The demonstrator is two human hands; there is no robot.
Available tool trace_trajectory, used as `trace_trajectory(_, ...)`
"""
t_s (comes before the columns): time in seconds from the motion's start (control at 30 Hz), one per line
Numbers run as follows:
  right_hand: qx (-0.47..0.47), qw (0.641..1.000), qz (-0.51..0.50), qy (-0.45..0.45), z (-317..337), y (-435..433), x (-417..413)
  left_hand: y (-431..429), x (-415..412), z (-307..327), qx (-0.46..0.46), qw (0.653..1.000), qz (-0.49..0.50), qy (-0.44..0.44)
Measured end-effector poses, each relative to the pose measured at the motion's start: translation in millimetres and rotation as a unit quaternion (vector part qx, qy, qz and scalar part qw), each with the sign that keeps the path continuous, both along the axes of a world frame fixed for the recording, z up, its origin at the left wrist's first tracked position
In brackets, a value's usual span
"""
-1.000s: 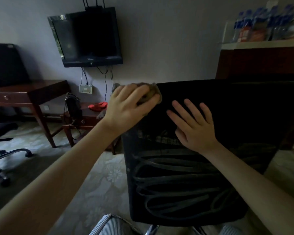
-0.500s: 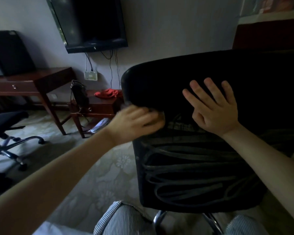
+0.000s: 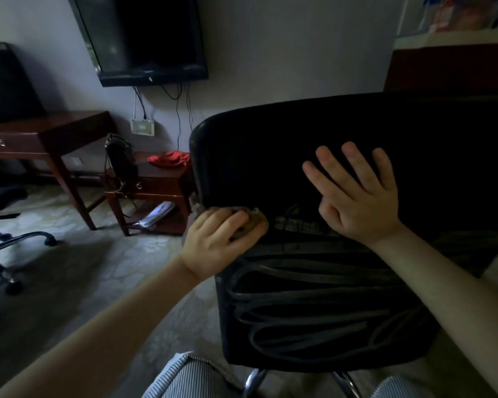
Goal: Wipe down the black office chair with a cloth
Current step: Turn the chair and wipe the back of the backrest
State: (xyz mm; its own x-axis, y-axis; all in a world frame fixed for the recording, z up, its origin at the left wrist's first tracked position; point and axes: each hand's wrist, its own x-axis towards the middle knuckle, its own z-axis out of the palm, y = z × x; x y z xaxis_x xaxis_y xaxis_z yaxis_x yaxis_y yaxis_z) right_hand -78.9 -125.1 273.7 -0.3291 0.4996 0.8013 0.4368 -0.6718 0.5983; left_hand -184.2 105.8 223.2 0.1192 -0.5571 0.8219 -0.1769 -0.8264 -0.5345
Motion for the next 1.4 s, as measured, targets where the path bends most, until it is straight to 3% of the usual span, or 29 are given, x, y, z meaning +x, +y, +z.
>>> trace_trajectory(0.1,0.0,1.0,-0.002,0.006,1.8,0.7,-0.9,-6.3,-0.6,-16.0,-0.004,0.999,0.015,0.04)
trace_trajectory(0.27,0.003,1.0,0.004,0.02,0.3,4.1,-4.0,-11.0,-0.5,10.8,0.053,0.998,0.015,0.004)
trace_trajectory(0.5,-0.01,0.998,0.005,0.054,2.1,1.2,-10.4,-56.5,15.6,75.4,-0.109,0.986,-0.022,-0.127)
trace_trajectory(0.67,-0.006,0.993,0.035,0.111,4.5,-1.5,-22.9,-59.7,20.0,69.1,-0.112,0.983,-0.032,-0.144)
trace_trajectory(0.93,0.05,0.991,0.005,0.127,-19.3,-44.2,-23.3,-59.4,27.2,14.5,-0.079,0.994,-0.027,-0.075)
trace_trajectory(1.2,-0.056,0.986,-0.031,0.154,-32.6,-67.9,-5.4,-47.0,19.6,-38.3,0.08,0.995,-0.026,0.048)
trace_trajectory(1.27,-0.059,0.984,-0.025,0.167,-31.1,-65.3,-4.2,-43.0,19.9,-31.4,0.056,0.998,-0.011,0.028)
trace_trajectory(1.4,-0.062,0.98,-0.015,0.188,-30.0,-59.4,-7.7,-35.8,21.5,-5.5,-0.08,0.995,0.019,-0.054)
